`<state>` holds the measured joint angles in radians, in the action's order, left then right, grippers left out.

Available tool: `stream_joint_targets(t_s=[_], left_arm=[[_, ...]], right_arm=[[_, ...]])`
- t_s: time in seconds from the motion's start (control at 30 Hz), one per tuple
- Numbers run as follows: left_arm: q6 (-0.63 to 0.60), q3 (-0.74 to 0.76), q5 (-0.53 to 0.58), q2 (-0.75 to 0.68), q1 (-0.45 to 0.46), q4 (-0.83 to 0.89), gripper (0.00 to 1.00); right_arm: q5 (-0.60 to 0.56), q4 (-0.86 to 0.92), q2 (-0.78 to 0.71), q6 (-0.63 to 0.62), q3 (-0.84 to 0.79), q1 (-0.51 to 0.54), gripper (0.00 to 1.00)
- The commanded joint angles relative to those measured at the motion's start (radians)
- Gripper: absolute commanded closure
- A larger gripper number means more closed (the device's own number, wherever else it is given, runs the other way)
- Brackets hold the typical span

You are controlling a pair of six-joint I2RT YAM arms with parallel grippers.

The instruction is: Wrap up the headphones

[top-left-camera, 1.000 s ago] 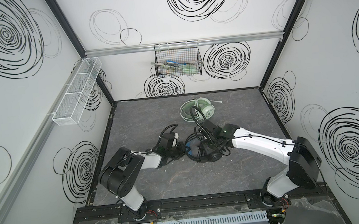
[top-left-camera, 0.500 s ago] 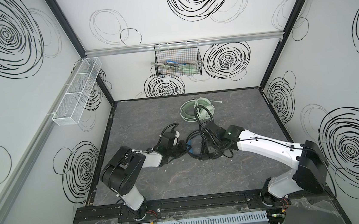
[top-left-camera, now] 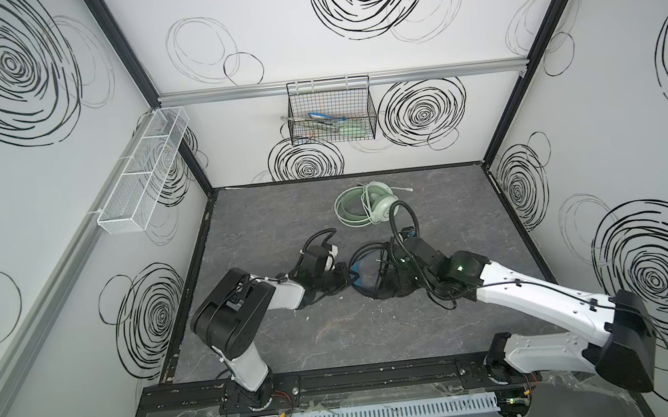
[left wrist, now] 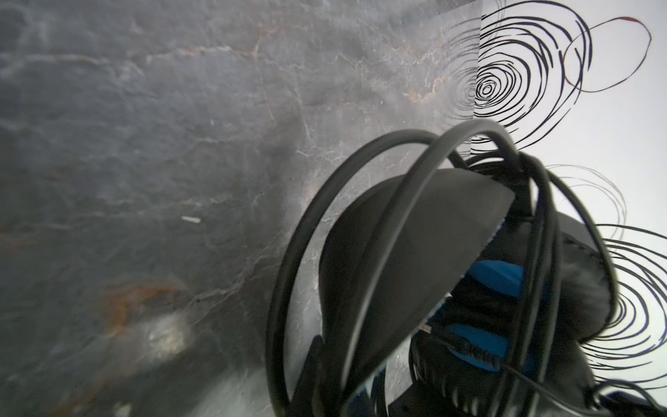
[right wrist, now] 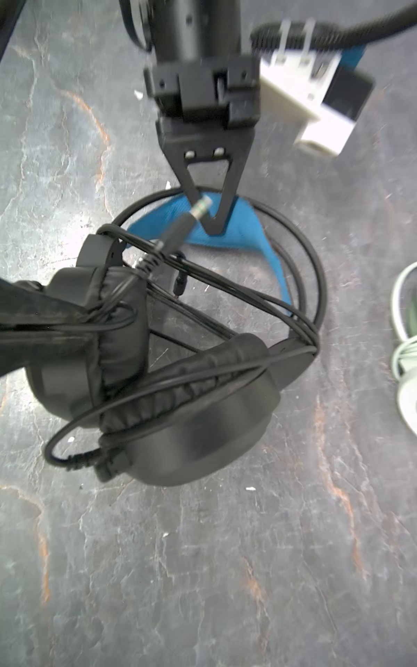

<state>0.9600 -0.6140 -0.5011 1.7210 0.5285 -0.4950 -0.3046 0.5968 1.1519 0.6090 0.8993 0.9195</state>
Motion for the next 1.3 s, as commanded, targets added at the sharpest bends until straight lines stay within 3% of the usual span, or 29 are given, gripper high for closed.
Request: stream_joint_targets(t_s=[0.0, 0.13, 0.27, 0.53, 0.87, 1.27], left_arm=[[-0.114, 0.02, 0.045, 0.032, -0.008, 0.102, 1.0], [-0.116, 0.014, 0.047, 0.03, -0.001, 0.111, 1.0], [-0.131, -0.003, 0.06, 0.023, 0.013, 0.135, 1.0], [-0.108, -0.01, 0.069, 0.009, 0.036, 0.133, 1.0], [-0.079, -0.028, 0.08, -0.024, 0.036, 0.136, 1.0], [-0.017, -0.071, 0.071, -0.044, 0.05, 0.126, 1.0]], right_arm=[[-0.183, -0.104, -0.152, -0.024, -0.05, -0.02, 1.0], [-0.176, -0.186, -0.233, -0.023, -0.154, -0.029, 1.0], [-0.184, -0.086, -0.121, -0.014, -0.094, -0.059, 1.0], [-0.142, -0.127, -0.006, -0.074, -0.01, -0.059, 1.0], [0.092, -0.303, -0.052, -0.114, -0.034, -0.046, 1.0], [0.026, -0.202, 0.111, -0.124, 0.039, -0.029, 1.0]])
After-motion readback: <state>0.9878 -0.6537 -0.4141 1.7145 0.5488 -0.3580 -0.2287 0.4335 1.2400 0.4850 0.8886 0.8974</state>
